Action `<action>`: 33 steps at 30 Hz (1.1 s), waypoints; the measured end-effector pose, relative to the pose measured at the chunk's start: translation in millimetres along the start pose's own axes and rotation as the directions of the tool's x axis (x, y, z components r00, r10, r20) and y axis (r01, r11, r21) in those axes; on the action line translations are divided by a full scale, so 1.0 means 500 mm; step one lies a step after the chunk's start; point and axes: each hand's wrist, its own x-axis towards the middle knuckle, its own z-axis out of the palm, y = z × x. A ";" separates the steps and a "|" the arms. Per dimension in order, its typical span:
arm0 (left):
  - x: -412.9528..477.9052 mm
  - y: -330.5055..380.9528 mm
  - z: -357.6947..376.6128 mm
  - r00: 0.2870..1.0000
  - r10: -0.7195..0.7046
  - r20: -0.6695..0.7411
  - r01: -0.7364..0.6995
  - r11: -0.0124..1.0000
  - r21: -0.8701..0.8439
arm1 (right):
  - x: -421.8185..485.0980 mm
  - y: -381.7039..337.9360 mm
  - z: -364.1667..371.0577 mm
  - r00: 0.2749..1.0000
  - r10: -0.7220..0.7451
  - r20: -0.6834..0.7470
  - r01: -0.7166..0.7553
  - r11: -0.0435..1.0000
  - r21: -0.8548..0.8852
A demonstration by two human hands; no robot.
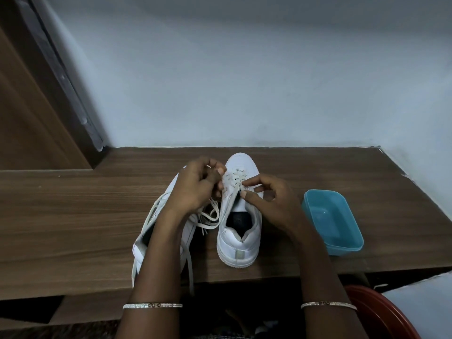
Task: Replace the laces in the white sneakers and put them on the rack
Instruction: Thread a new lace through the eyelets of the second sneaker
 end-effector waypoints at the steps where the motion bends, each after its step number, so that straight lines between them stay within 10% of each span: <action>1: -0.001 0.008 -0.003 1.000 0.010 -0.008 -0.011 0.996 -0.089 | 0.000 -0.006 -0.001 1.000 0.009 -0.029 -0.007 0.999 0.045; 11: -0.022 0.058 -0.020 0.977 0.133 0.168 0.003 0.775 -0.632 | 0.003 -0.100 0.031 0.995 -0.067 0.068 0.048 0.968 0.246; 16: -0.015 0.049 -0.014 0.992 0.122 0.029 -0.101 0.913 -0.395 | 0.002 -0.111 0.042 0.994 -0.047 0.100 0.017 0.959 0.283; 21: 0.005 0.006 -0.003 0.963 0.015 -0.267 -0.033 0.997 -0.063 | 0.005 -0.114 -0.004 0.984 0.153 0.095 -0.173 0.651 0.739; 27: 0.006 -0.001 -0.009 0.876 0.108 -0.470 0.041 0.955 0.295 | 0.007 -0.066 -0.056 0.955 0.284 0.089 -0.167 0.262 0.950; 33: 0.007 -0.001 -0.001 0.809 0.150 -0.569 0.212 0.827 0.520 | 0.004 -0.004 -0.112 0.947 0.322 -0.009 -0.038 0.139 0.990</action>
